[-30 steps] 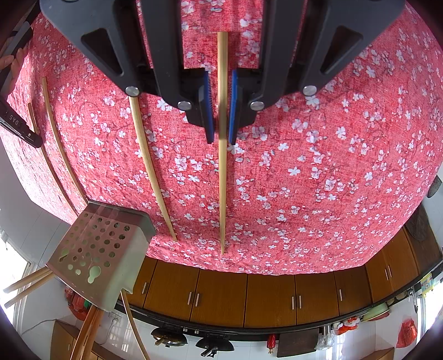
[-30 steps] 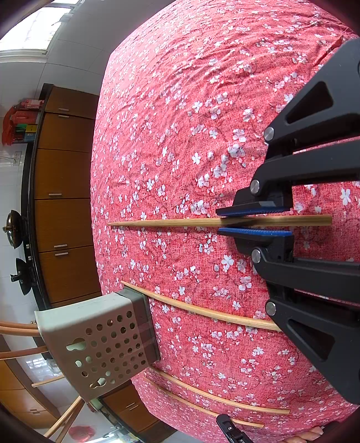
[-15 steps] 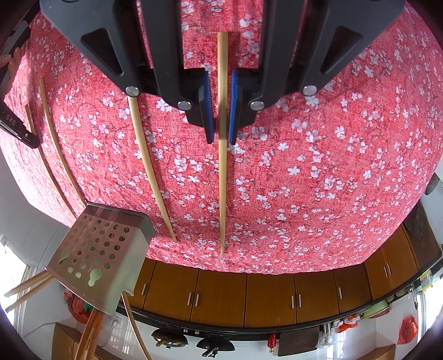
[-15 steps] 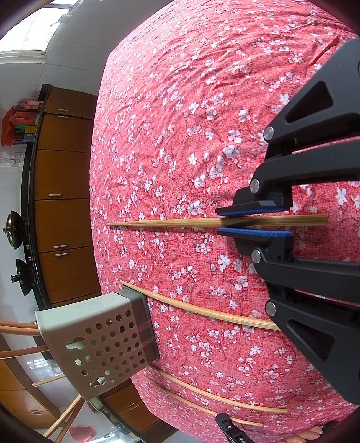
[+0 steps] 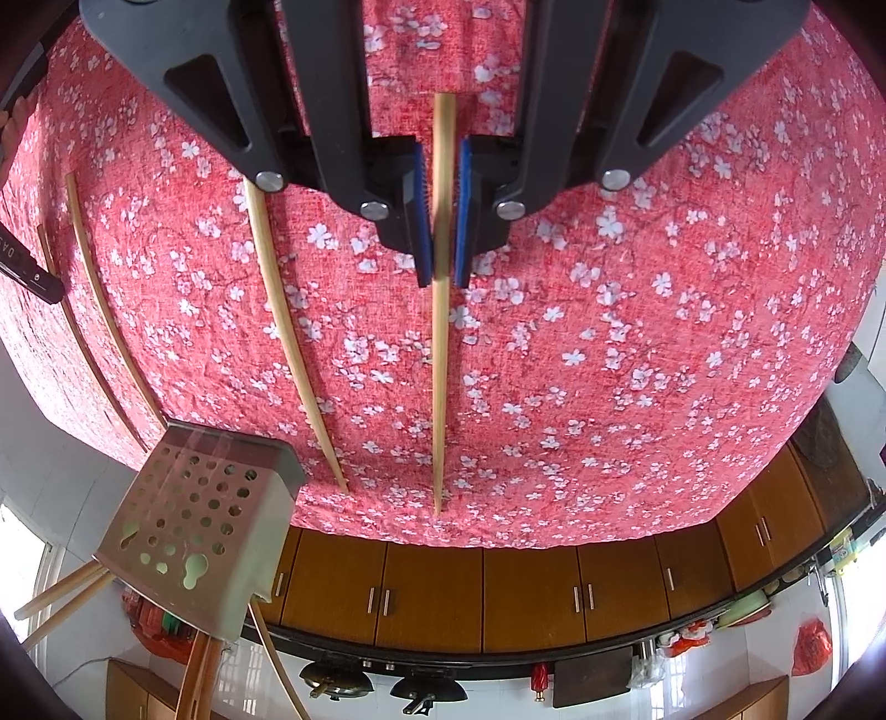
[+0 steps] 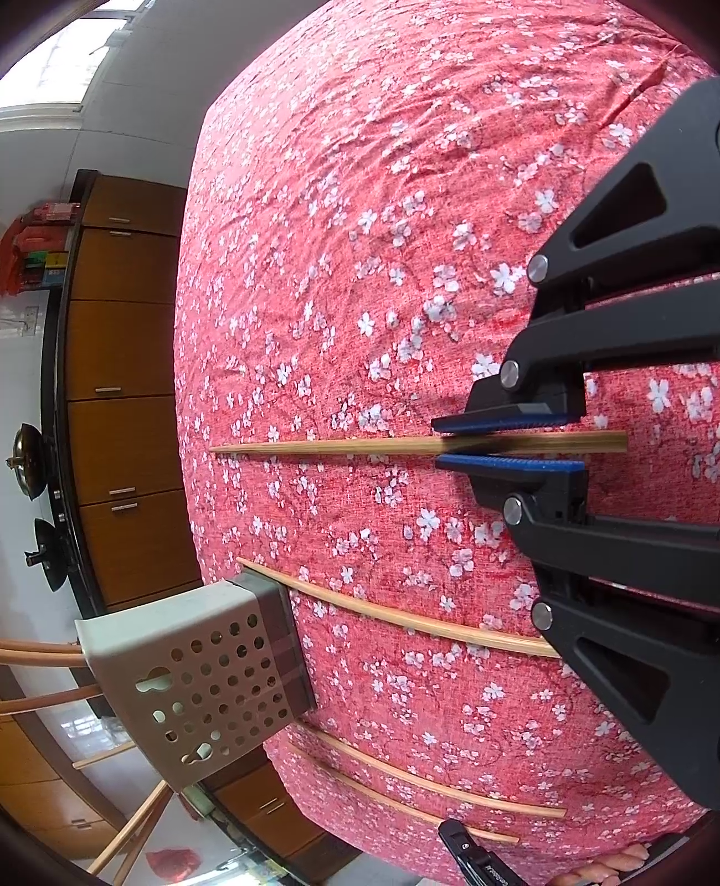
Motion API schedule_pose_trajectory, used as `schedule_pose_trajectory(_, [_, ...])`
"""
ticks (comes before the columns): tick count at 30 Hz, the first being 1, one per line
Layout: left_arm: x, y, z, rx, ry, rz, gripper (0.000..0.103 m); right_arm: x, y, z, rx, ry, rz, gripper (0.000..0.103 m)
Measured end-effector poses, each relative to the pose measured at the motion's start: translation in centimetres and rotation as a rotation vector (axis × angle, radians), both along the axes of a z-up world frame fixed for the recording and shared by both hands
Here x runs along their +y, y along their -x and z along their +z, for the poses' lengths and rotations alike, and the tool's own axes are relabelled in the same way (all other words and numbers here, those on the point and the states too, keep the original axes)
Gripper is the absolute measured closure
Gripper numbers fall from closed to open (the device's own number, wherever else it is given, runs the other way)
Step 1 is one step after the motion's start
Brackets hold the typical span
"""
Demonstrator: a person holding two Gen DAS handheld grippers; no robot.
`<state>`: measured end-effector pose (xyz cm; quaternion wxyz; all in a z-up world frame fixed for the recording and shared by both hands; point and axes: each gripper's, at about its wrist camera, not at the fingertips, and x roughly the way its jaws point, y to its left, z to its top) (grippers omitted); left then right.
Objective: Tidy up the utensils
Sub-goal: 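Hold both grasped chopsticks just above the table, then lift both chopsticks and insert them upright into the beige holder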
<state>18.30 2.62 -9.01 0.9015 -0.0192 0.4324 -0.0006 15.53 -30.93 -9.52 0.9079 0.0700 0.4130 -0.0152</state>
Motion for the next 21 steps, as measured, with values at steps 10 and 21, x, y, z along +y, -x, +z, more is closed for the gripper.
schedule_pose_trajectory(10, [0.3, 2.2, 0.9, -0.025, -0.003, -0.022, 0.095, -0.4, 1.9, 1.9, -0.063, -0.018, -0.010, 0.095])
schedule_pose_trajectory(21, [0.4, 3.7, 5.4, -0.140, 0.021, -0.040, 0.095, -0.9, 2.7, 5.5, -0.160, -0.019, -0.017, 0.095])
